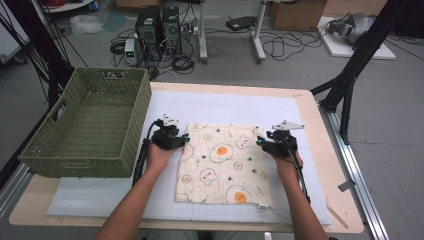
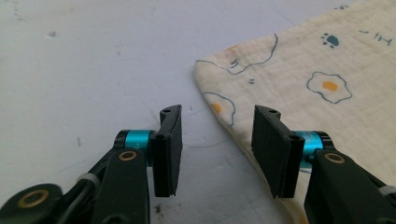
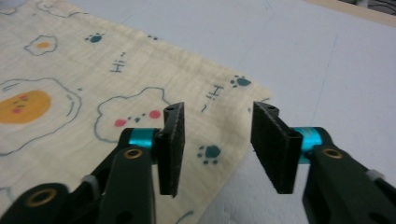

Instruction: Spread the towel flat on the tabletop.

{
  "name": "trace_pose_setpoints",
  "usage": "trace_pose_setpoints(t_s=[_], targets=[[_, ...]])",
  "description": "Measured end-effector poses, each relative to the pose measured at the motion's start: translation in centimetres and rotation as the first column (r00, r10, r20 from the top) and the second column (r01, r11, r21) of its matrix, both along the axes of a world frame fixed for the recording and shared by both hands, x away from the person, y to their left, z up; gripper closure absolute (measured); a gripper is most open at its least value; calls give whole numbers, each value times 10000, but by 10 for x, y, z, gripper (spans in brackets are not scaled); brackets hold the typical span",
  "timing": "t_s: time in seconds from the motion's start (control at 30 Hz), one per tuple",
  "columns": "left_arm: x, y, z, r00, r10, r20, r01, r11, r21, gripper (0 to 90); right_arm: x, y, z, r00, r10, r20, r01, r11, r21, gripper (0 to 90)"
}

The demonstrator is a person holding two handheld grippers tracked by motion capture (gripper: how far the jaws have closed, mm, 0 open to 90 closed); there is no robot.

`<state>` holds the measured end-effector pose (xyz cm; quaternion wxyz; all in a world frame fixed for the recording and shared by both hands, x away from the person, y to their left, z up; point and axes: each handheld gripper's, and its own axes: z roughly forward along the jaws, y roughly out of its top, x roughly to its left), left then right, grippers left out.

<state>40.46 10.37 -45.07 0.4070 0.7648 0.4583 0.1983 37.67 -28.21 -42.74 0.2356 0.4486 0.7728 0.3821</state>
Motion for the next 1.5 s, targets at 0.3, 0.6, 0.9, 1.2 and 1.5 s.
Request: trace_pose_setpoints(t_s=[0.3, 0.6, 0.9, 1.2, 1.5], targets=[[-1, -3, 0, 9992, -388, 29, 389, 9991, -178, 491, -33, -13, 2, 9988, 480, -60, -477, 9981, 385, 412], [0, -16, 4, 9913, -1302, -205, 1314, 9881, 794, 685, -47, -16, -3, 9968, 793, -93, -788, 9957, 487, 394], [13, 1, 5, 9990, 435, -39, -429, 9932, 1086, 867, -45, -15, -4, 9986, 527, -82, -521, 9969, 586, 437], [13, 5, 5, 9994, 292, -160, -280, 9970, 723, 845, -12, 14, -22, 9945, 543, -892, -523, 9983, 244, 768], [11, 6, 4, 9995, 304, -132, -298, 9986, 427, 754, -8, 10, -19, 9977, -318, -598, 288, 9983, -515, 787]])
